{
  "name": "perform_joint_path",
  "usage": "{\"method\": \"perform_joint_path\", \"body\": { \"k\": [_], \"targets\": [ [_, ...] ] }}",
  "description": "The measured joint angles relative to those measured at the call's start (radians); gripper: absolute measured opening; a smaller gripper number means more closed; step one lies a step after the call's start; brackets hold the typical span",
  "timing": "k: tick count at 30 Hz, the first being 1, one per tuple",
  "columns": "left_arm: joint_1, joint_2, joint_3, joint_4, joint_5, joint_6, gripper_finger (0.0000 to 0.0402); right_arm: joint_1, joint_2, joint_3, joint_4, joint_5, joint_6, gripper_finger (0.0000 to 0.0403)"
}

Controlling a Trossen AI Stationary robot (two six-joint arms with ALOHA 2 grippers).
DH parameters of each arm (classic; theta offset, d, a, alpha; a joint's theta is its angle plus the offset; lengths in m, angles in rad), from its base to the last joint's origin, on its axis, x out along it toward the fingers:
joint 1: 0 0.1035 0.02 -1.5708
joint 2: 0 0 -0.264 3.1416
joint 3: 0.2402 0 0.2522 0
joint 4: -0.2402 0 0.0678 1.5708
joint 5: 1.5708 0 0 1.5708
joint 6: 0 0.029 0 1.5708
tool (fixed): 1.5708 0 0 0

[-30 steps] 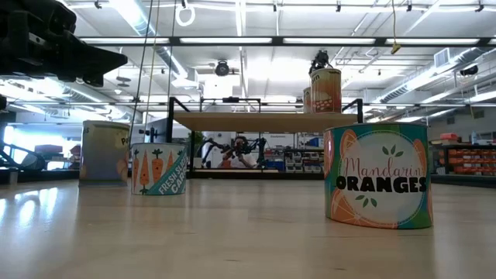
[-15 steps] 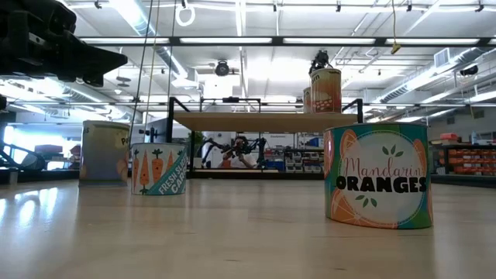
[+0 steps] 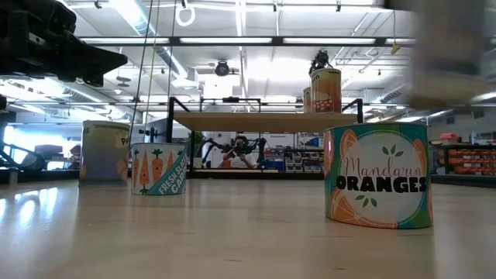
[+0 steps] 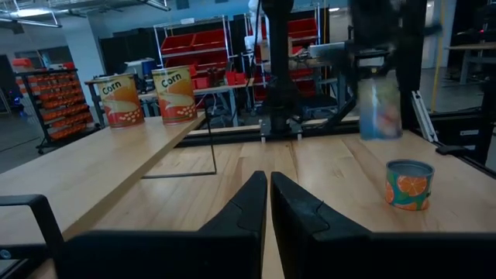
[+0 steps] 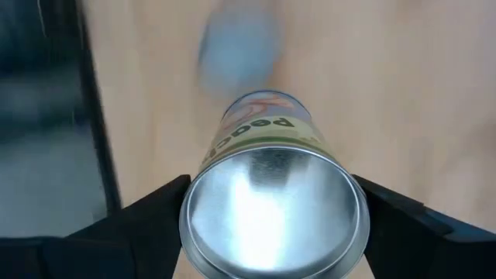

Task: Pick and place cans onto a shelf
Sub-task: Put the bottom canned peaches on the shelf

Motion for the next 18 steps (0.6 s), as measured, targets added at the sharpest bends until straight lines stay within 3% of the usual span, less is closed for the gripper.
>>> {"method": "perform_joint_path", "body": {
  "k": [6, 12, 14, 18],
  "targets": [
    [0.0, 0.0, 0.0, 0.0, 0.0, 0.0, 0.0027, -0.336, 0.127, 0.378, -0.1, 0.108, -0.064, 0.0323],
    [0.0, 0.0, 0.0, 0.0, 0.0, 0.0, 0.0027, -0.522, 0.317, 0.761, -0.324, 0.128, -0.107, 0.0323],
    [0.0, 0.0, 0.0, 0.0, 0.0, 0.0, 0.0027, -0.572, 0.337, 0.788, -0.339, 0.136, -0.104, 0.0323],
    [0.0, -0.001, 0.0, 0.0, 0.0, 0.0, 0.0027, -0.664, 0.307, 0.689, -0.326, 0.11, -0.055, 0.0323]
  ]
}}
